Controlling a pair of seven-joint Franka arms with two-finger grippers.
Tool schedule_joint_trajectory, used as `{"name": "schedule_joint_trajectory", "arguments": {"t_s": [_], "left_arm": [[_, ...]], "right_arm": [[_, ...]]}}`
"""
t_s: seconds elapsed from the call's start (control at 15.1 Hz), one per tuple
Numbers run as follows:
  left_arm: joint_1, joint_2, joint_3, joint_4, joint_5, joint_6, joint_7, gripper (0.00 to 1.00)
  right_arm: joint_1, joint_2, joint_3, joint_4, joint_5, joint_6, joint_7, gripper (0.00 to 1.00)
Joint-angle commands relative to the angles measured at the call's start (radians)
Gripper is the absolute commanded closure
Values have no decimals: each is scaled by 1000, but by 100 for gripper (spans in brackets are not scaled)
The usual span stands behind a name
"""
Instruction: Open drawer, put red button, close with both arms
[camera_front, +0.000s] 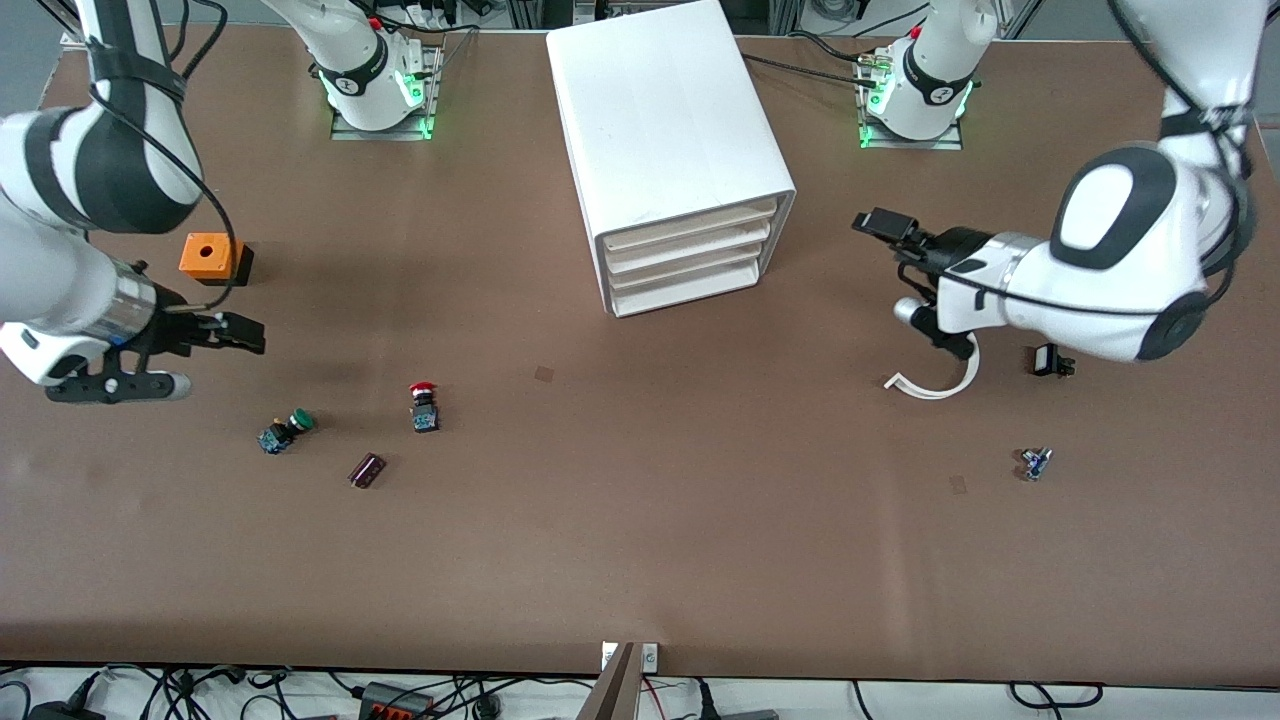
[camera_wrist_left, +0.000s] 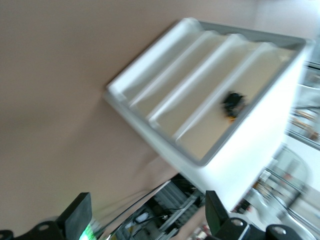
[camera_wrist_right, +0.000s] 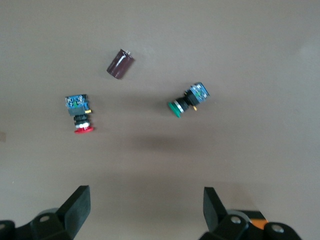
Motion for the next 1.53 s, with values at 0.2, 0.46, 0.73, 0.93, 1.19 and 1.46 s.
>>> {"name": "schedule_joint_trajectory", "arguments": {"t_s": [0.2, 0.46, 0.73, 0.93, 1.19, 1.46], "left_arm": [[-1, 58, -6, -270, -339, 246, 440, 0], [-2, 91, -6, -322, -371, 250, 477, 0], [-43, 109, -33, -390, -497, 307, 484, 0], [-50, 121, -35, -390, -500, 313, 487, 6], [-48, 150, -52, -400, -499, 290, 487, 43], [-60, 160, -61, -400, -500, 300, 522, 43]], "right_arm": [[74, 148, -1, 28, -12, 143, 11, 0], [94, 243, 0, 50, -4, 162, 11, 0], [121, 302, 2, 67, 1, 192, 11, 0], [153, 311, 2, 70, 2, 192, -1, 0], [175, 365, 16, 100, 2, 203, -12, 0], [204, 403, 28, 103, 1, 234, -30, 0]]}}
